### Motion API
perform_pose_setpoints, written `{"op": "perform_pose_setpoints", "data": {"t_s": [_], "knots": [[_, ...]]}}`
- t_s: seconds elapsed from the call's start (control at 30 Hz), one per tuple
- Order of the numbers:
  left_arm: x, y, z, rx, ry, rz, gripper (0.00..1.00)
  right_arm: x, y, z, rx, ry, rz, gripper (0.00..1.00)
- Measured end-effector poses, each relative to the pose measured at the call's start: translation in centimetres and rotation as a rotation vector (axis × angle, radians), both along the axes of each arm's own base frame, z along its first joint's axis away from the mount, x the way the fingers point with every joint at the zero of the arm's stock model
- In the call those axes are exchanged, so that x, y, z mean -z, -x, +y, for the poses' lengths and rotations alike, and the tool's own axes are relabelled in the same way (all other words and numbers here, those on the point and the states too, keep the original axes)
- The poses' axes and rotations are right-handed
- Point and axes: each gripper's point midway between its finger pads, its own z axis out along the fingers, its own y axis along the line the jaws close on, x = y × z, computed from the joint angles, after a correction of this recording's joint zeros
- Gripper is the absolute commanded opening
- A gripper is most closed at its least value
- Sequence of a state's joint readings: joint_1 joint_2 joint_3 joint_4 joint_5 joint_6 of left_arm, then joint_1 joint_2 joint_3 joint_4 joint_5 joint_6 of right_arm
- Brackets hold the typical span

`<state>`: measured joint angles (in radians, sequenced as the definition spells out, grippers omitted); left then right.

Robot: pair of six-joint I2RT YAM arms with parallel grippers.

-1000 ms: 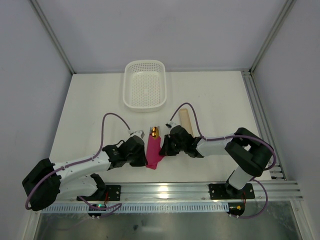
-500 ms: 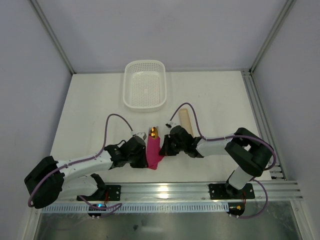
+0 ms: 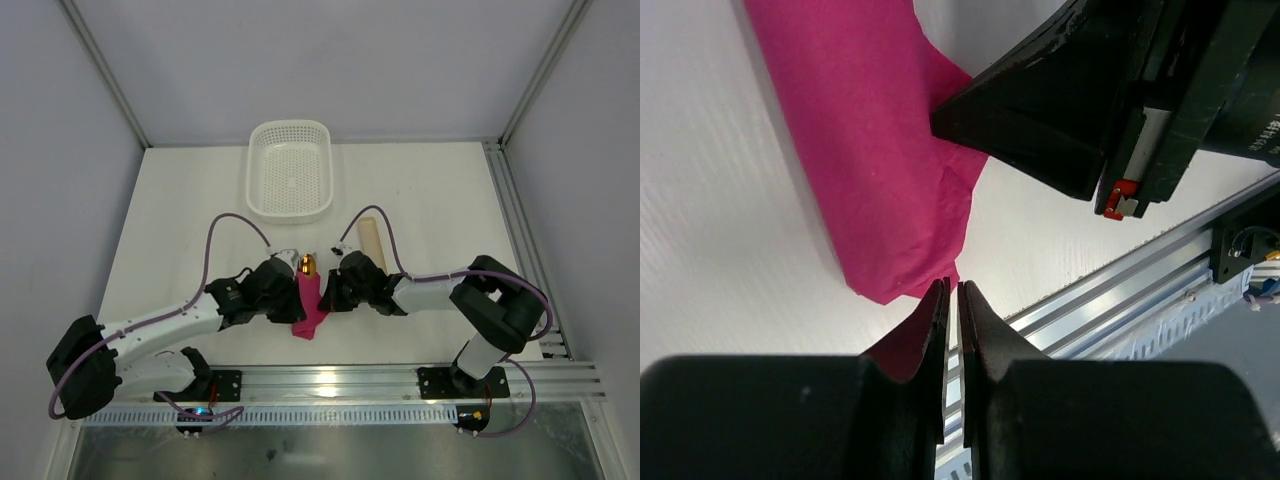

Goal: Place the utensils on the paper napkin and roll it up

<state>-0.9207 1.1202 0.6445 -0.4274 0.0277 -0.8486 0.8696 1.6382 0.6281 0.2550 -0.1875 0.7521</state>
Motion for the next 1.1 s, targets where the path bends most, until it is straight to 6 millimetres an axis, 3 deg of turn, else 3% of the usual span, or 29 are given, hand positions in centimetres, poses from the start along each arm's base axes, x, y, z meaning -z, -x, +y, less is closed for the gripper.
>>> {"op": "perform_pose_setpoints", "data": {"t_s": [0.2, 0.4, 0.5, 0.73, 1.0, 1.1], "knots": [[1.9, 0.2, -0.8, 0.028, -0.014, 0.039, 0.09, 0.0, 0.0, 0.0, 0.001, 0.0, -0.002, 0.04], [5.1, 1.7, 0.3, 0.028, -0.02, 0.09, 0.08, 0.0, 0.0, 0.0, 0.003, 0.002, -0.004, 0.04], [5.7, 2.2, 0.5, 0.03, -0.015, 0.107, 0.08, 0.0, 0.0, 0.0, 0.003, 0.002, -0.004, 0.04], [5.3, 2.0, 0.4, 0.024, -0.014, 0.109, 0.11, 0.0, 0.0, 0.0, 0.003, 0.002, -0.004, 0.04], [0.4, -1.0, -2.2, 0.018, 0.041, 0.003, 0.12, 0.0, 0.0, 0.0, 0.002, 0.002, -0.006, 0.04], [0.3, -1.6, -3.1, 0.025, 0.049, -0.003, 0.1, 0.0, -0.1, 0.0, 0.0, 0.003, -0.007, 0.04]]}}
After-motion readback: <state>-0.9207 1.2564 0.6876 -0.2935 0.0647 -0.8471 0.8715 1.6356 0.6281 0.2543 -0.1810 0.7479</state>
